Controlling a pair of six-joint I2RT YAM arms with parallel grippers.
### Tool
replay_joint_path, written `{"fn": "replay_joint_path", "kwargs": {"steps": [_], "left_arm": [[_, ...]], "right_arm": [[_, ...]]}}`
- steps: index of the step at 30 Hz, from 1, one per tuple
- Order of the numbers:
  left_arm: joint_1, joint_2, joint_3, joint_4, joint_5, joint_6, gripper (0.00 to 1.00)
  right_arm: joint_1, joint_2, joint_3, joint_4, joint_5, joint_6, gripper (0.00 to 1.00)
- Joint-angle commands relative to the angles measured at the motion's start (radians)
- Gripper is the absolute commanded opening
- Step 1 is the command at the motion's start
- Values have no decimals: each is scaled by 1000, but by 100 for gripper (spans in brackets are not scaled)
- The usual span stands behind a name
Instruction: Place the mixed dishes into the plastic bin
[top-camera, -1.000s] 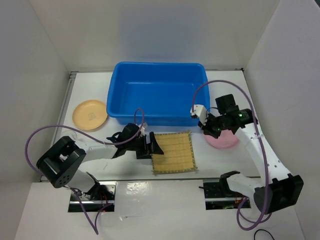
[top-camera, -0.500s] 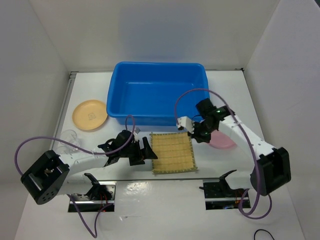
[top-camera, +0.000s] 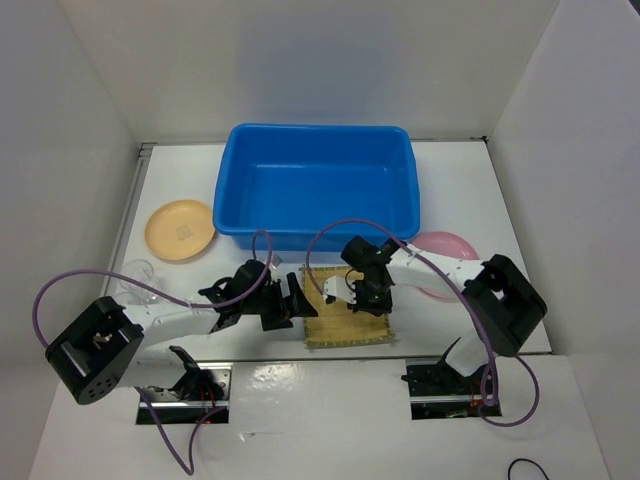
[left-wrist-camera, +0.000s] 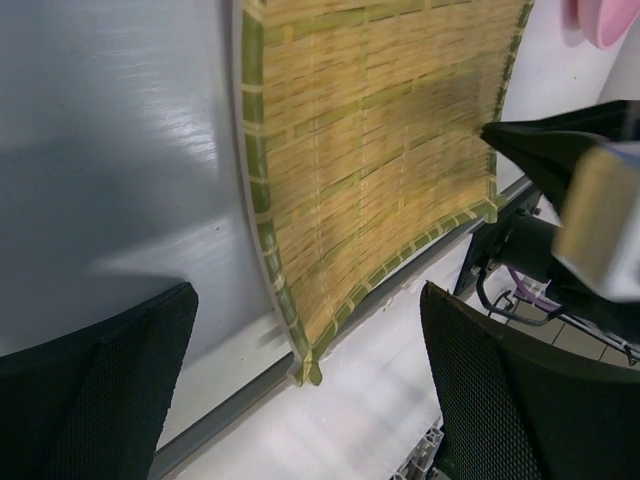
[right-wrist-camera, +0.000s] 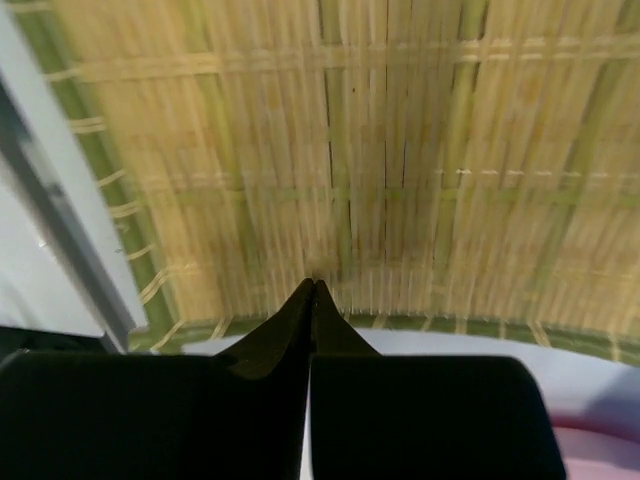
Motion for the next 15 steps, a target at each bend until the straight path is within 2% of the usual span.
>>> {"fn": "replay_joint_path", "kwargs": {"steps": [1, 7, 15], "left_arm": [[-4, 47, 10, 26, -17, 0, 99], [-4, 127, 19, 90, 3, 0, 99], [-4, 248, -1, 286, 75, 0, 99]], "right_arm": [[5, 37, -33, 99, 58, 41, 0], [5, 77, -42, 182, 122, 119, 0], [5, 125, -39, 208, 92, 142, 0]]}}
